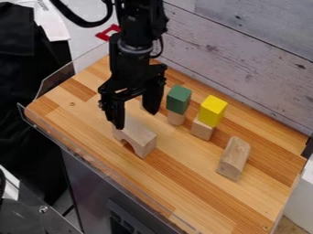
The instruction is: Put the arch on top of green and yellow cubes
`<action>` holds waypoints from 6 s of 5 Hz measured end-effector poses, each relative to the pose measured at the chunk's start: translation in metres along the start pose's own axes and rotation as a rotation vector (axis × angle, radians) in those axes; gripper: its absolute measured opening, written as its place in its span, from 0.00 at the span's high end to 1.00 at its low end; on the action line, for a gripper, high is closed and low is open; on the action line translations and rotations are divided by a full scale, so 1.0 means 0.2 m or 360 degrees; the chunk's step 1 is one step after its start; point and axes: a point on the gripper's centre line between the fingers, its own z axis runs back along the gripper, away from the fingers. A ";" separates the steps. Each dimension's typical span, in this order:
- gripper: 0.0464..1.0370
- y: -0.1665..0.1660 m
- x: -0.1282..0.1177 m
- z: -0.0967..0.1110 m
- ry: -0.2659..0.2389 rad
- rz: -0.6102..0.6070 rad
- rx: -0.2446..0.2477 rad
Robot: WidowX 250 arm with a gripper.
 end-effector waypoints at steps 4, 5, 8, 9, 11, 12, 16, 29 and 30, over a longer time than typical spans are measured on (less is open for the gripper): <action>0.04 0.04 0.01 -0.14 0.0063 0.0108 0.0099; 0.04 0.04 0.01 -0.16 0.0071 0.0127 0.0117; 0.46 0.06 0.02 -0.09 -0.0007 0.0170 0.0090; 0.46 0.05 0.02 0.12 -0.0101 0.0081 -0.0089; 0.46 0.00 -0.11 0.48 -0.0276 -0.0142 -0.0268; 0.46 -0.09 -0.21 0.54 -0.0275 -0.0189 -0.0292; 0.46 -0.36 -0.35 0.37 -0.0144 0.0173 -0.0127; 0.46 -0.38 -0.18 0.12 -0.0009 0.0641 0.0059; 0.46 -0.39 -0.18 0.12 -0.0003 0.0669 0.0057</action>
